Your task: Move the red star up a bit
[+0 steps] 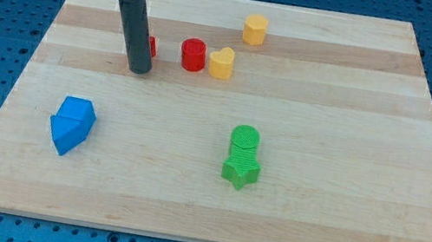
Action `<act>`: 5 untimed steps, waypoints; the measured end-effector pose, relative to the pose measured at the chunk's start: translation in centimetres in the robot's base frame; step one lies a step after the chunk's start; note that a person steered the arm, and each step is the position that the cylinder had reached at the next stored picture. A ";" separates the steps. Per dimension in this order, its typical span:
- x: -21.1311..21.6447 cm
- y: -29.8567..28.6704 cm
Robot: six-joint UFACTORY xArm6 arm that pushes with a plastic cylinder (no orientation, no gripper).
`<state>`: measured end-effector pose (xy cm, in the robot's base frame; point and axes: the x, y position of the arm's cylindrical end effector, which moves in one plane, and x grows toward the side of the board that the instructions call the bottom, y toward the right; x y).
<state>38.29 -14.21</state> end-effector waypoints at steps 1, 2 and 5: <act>-1.5 0.0; -3.5 -0.4; 1.0 6.3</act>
